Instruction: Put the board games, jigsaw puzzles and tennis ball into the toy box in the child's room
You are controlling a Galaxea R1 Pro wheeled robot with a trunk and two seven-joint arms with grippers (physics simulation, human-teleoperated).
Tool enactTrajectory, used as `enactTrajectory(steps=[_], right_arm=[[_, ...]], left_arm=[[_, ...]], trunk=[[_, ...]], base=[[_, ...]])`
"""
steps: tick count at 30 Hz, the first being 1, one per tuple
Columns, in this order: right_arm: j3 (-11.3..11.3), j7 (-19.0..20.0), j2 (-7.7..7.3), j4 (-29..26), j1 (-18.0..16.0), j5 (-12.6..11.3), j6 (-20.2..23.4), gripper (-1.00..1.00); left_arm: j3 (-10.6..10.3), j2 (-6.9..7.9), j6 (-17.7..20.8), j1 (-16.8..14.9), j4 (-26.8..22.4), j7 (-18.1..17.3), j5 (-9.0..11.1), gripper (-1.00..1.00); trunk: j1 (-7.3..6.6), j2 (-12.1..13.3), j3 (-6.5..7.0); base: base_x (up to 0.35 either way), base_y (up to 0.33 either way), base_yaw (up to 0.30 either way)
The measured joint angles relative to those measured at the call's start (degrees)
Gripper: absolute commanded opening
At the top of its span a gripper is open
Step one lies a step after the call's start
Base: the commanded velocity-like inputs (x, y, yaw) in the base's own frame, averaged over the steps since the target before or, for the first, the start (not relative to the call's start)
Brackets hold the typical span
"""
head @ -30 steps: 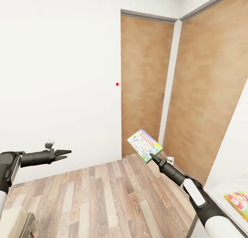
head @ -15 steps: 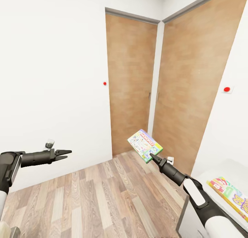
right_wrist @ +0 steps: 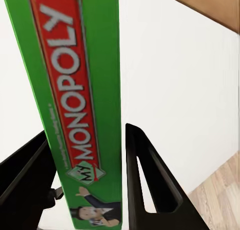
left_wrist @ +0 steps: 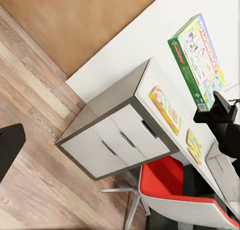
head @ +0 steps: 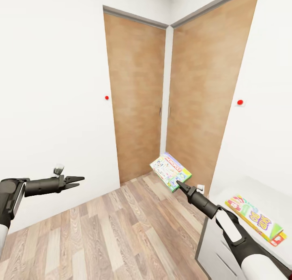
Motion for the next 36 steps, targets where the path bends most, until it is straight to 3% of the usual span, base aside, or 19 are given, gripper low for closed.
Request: enactTrajectory(steps=[22, 29, 36], right_arm=[[-1.27, 0.27, -0.16, -0.42, 0.03, -0.13, 0.10, -1.00], [-1.28, 5.70, -6.41, -2.99, 2.37, -0.39, 0.32, -1.00], [-1.33, 11.90, -9.92, -3.62, 3.62, -0.52, 0.43, -1.00]], left_arm=[[0.01, 0.00, -0.71, 0.01, 0.00, -0.06, -0.02, 1.00], [-0.06, 0.01, -1.17, 0.01, -0.01, -0.02, 0.01, 1.00], [-0.08, 0.01, -1.25, 0.01, 0.01, -0.01, 0.01, 1.00]], trunk=[[-0.01, -0.01, -0.49], [-0.01, -0.01, -0.63], [-0.01, -0.01, -0.77]], base=[[-0.034, 0.028, -0.265], [0.000, 0.000, -0.265], [0.000, 0.000, -0.265]])
